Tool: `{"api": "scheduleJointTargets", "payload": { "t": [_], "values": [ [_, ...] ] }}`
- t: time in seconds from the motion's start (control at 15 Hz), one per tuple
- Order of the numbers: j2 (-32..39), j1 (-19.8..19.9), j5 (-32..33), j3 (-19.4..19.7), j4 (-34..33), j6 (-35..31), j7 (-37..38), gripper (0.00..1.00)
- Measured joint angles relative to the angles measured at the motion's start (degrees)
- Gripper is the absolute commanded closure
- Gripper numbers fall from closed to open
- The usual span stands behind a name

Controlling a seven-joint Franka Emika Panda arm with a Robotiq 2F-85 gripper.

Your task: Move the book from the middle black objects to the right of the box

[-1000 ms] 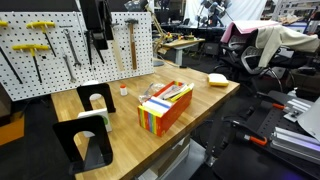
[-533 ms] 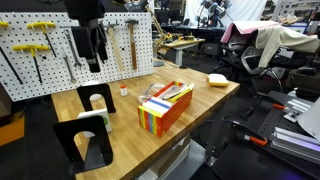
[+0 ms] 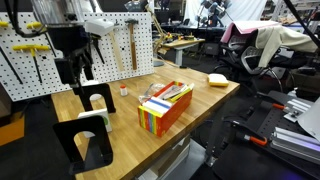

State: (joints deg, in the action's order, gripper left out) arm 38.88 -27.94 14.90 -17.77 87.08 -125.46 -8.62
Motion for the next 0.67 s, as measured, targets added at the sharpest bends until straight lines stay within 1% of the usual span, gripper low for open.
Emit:
{"api": "scheduleJointTargets", "payload": {
  "t": [0.33, 0.67],
  "values": [
    [4.83, -2.06, 0.00, 0.21, -5.28, 1.24, -0.25, 0.00],
    [8.26, -2.51, 0.00, 1.26, -9.00, 2.75, -1.92, 0.00]
  ]
}}
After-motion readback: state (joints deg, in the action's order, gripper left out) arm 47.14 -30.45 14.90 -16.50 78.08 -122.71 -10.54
